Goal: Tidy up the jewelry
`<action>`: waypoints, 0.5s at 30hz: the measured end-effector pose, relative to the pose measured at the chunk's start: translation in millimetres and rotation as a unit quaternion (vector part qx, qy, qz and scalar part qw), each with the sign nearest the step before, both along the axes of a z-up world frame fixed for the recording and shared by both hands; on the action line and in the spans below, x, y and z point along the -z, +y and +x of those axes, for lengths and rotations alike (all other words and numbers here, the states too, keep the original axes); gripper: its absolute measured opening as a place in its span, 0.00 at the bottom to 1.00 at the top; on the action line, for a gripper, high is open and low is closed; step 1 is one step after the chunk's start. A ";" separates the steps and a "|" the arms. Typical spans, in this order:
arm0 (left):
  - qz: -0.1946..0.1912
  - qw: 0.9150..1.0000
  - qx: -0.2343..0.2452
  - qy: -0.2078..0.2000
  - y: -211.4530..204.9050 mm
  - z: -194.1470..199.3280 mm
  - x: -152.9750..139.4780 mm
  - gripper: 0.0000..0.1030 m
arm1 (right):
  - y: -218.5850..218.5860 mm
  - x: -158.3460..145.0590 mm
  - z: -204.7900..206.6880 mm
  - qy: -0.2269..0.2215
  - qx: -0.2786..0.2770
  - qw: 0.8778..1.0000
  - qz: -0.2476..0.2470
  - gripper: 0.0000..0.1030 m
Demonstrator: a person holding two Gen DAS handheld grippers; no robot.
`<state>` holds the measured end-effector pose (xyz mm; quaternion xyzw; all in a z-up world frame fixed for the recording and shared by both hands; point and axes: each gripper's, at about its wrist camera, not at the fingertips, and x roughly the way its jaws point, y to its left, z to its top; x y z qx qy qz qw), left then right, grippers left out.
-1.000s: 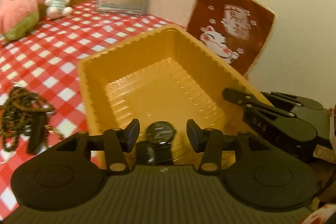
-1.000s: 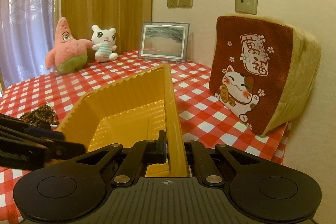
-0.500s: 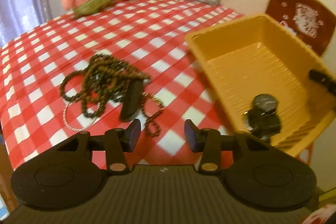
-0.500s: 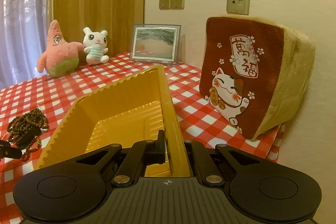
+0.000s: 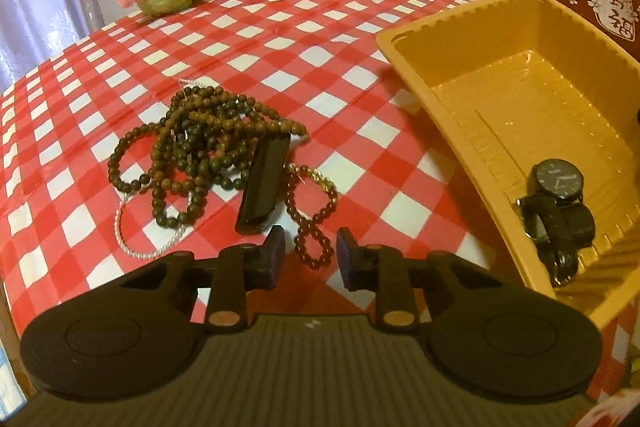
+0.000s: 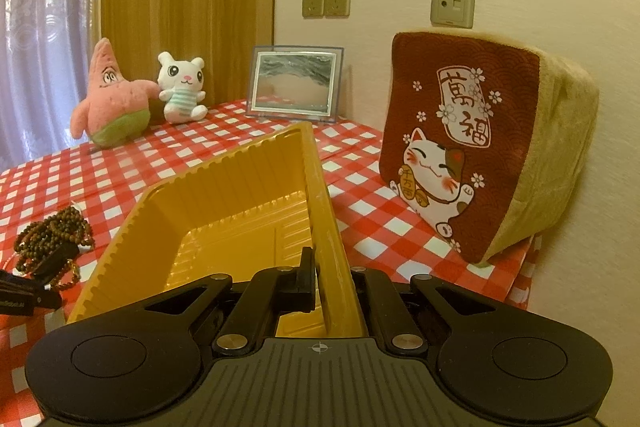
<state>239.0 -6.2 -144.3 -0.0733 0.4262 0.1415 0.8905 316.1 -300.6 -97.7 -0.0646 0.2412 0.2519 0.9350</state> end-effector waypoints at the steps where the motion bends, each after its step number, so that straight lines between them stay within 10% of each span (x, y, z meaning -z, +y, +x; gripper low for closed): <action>1: 0.001 1.000 -0.001 -0.001 0.6 1.4 0.3 0.24 | -0.3 0.4 -1.0 0.000 0.000 1.000 0.000 0.04; 15: -0.023 1.000 0.006 -0.008 5.7 -9.7 -5.7 0.04 | -0.4 0.3 -1.2 0.000 -0.001 1.000 0.001 0.04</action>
